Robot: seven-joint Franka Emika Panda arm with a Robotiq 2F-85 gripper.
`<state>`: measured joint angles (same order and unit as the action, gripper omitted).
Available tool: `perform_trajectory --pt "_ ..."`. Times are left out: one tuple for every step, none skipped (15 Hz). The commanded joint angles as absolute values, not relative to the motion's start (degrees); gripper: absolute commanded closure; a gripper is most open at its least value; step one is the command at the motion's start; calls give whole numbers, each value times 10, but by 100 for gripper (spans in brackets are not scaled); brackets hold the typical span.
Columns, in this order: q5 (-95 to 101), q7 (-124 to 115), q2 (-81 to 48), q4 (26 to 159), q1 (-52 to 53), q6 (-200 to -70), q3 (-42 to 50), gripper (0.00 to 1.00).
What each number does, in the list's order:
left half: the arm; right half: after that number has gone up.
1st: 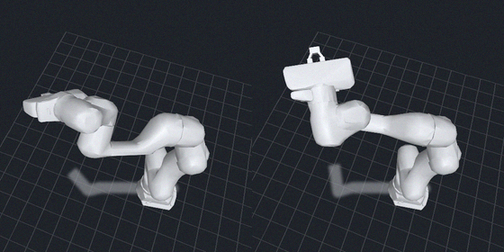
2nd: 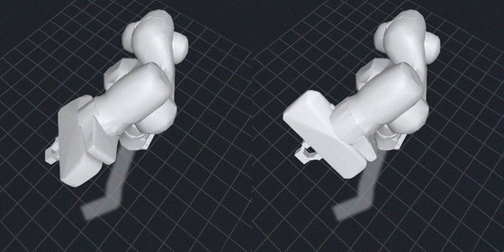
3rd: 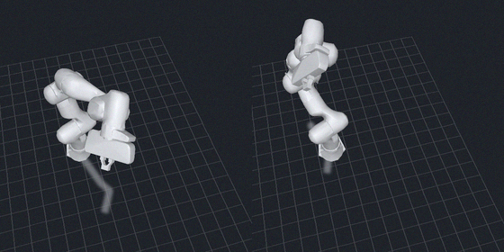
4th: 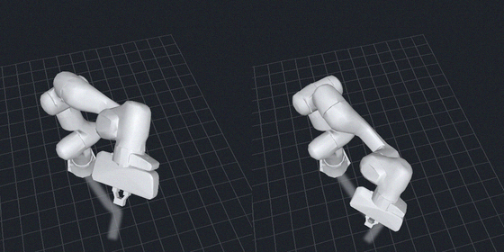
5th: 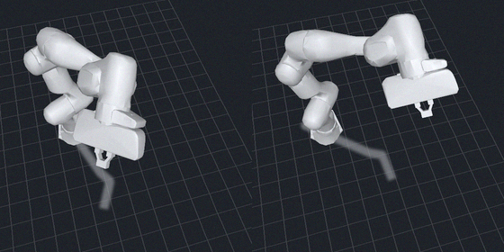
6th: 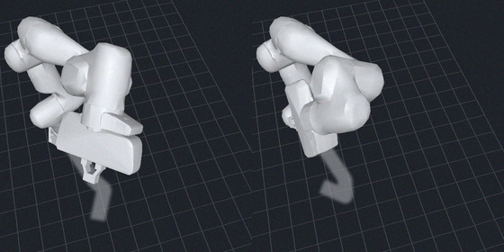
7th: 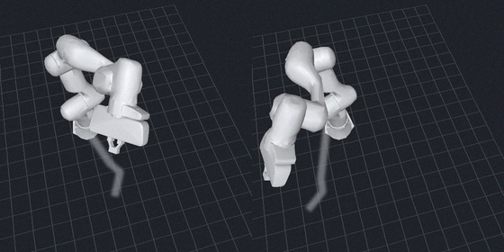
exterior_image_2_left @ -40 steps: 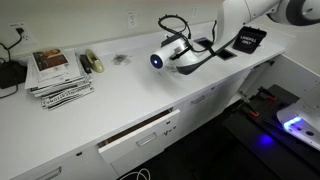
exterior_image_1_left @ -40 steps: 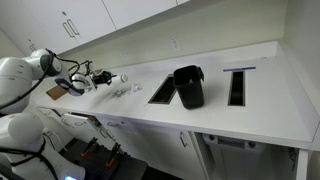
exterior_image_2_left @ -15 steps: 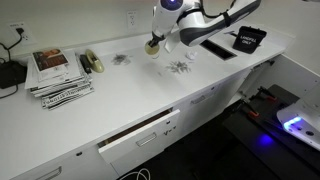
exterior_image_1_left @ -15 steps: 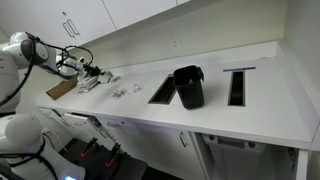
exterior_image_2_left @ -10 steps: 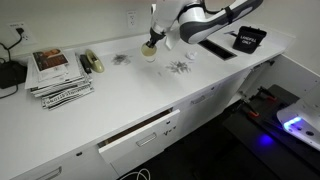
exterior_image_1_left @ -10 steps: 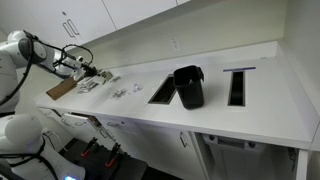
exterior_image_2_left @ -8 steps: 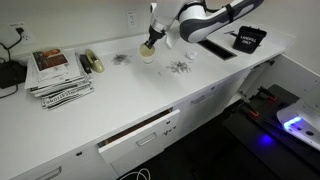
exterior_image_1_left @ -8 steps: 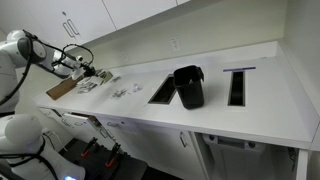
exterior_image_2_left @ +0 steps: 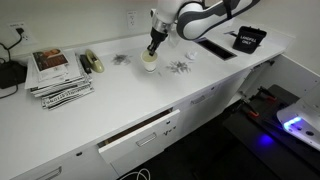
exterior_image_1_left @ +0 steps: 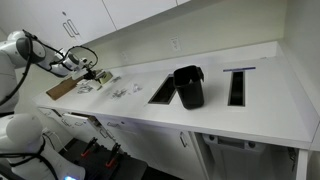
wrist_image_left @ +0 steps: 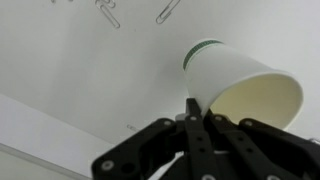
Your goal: Pour the contents in the cup onto the counter top
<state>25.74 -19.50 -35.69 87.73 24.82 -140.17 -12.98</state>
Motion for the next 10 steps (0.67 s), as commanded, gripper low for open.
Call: perform_trajectory --pt "212 -154 -363 869 269 -1373 -111 99" --pt "198 -143 -365 871 266 -1381 -114 99" --pt "186 -132 -368 872 265 -1387 -117 99" --pt "173 -124 -371 873 263 -1393 -119 99" --pt "162 -120 -374 874 262 -1396 -119 99" --pt "152 -119 -376 875 261 -1398 -118 99" --pt "141 -116 -377 876 259 -1403 -119 99" --pt "130 -113 -379 877 257 -1406 -121 99" --pt "119 -110 -382 878 254 -1414 -124 99" --pt "109 -105 -384 878 252 -1423 -125 99"
